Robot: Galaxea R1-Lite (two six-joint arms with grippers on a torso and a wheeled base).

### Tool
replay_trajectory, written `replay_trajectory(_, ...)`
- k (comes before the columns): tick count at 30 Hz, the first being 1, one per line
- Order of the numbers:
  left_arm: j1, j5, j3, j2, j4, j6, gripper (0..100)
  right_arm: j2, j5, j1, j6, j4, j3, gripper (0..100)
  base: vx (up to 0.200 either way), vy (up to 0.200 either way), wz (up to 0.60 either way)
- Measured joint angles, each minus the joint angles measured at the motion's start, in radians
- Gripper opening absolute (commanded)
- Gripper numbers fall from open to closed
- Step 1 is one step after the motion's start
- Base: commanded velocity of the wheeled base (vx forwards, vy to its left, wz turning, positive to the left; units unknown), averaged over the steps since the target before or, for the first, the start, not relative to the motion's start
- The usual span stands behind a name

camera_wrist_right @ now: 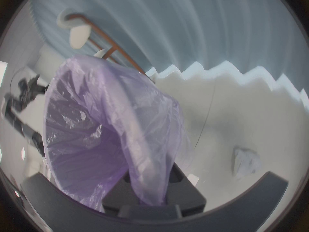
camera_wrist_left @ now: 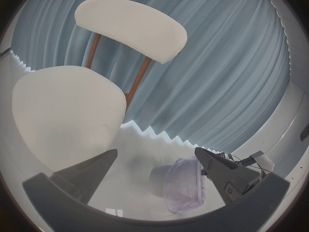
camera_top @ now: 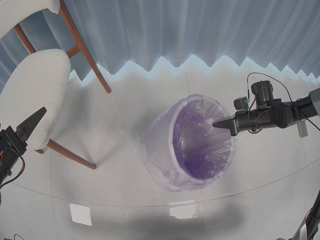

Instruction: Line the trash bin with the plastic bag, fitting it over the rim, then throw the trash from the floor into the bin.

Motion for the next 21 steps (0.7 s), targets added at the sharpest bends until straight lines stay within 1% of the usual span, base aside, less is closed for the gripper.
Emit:
replay_trajectory(1,-0.006,0.000,-0.002,0.000,0.000,0.000,100,-0.002,0.002,0.000,-0.055,0.000,0.001,0,0.000,0.000,0.00)
replay_trajectory(5,-0.023,0.000,-0.010,0.002,0.001,0.000,100,-0.001,0.005,0.014,-0.231,0.001,0.006,0,0.000,0.000,0.00)
replay_trajectory(8,-0.031,0.000,-0.014,0.003,0.001,0.000,100,0.009,0.006,0.043,-0.285,0.002,0.007,0,0.000,0.000,0.00)
replay_trajectory(15,-0.036,0.000,-0.016,0.005,0.001,0.000,100,0.082,-0.034,0.105,-0.290,-0.041,-0.010,0,0.000,0.000,0.00)
replay_trajectory(18,-0.033,0.000,-0.013,0.004,0.001,0.000,100,0.126,-0.041,0.121,-0.271,-0.101,-0.037,0,0.000,0.000,0.00)
replay_trajectory(21,-0.031,0.000,-0.011,0.002,0.002,0.000,100,0.171,-0.045,0.136,-0.239,-0.121,-0.072,0,0.000,0.000,0.00)
